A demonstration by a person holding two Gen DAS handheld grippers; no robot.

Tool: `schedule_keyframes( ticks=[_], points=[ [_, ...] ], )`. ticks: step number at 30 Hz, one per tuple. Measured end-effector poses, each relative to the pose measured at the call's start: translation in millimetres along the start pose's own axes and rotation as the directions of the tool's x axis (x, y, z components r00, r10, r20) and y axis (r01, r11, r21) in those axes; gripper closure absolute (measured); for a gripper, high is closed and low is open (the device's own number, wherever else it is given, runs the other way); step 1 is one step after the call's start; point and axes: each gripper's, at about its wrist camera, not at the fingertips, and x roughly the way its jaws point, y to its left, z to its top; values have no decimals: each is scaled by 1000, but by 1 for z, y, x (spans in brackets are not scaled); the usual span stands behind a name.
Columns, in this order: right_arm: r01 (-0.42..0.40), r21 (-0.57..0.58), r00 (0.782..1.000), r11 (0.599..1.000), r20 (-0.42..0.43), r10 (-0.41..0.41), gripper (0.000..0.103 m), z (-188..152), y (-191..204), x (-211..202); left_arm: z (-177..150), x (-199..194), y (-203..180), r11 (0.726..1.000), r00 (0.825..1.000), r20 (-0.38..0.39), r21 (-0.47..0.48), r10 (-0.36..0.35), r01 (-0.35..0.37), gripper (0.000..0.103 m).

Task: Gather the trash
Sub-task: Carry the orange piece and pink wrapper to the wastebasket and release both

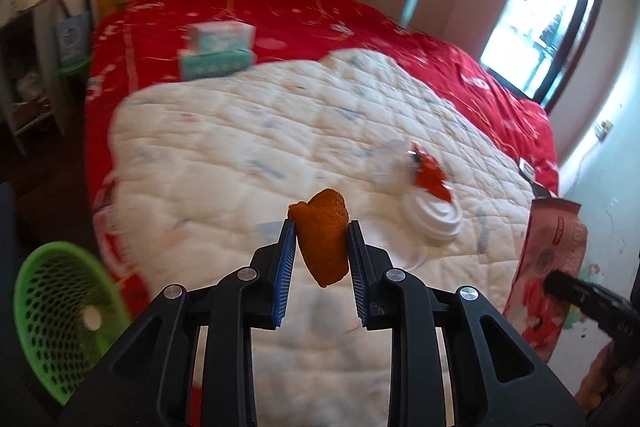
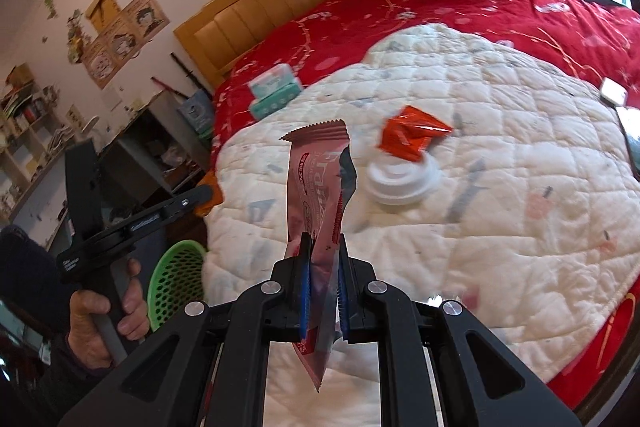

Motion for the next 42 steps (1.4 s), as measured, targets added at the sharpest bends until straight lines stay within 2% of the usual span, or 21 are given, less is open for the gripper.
schedule_keyframes(
  ticks=[4,10,20,25,28,32,34,42],
  points=[
    [-41,-42,999,998,-17,40,92,2,28,11,-10,-29,41,996,997,25,-55,71,-69,78],
    [-98,-100,994,990,-51,93,92,2,69,29,-34,-62,104,974,983,34,-144,180,-173,78],
    [-165,-176,983,970,-108,148,92,-3,124,56,-73,-78,192,914,950,-45,-260,310,-311,77],
    [-184,-199,978,962,-134,159,92,-6,144,68,-88,-71,220,889,937,-100,-297,334,-349,74],
    [-196,-211,975,958,-149,167,92,-6,153,76,-97,-67,232,881,936,-121,-319,329,-351,72],
    [-213,-227,969,950,-172,176,92,-9,168,86,-106,-69,241,865,934,-130,-353,332,-357,56],
    [-219,-239,967,946,-182,178,92,-11,175,91,-110,-73,245,860,933,-129,-364,335,-359,52],
    [-265,-280,952,923,-229,204,92,-15,211,120,-125,-96,253,841,925,-113,-388,363,-378,52]
  ],
)
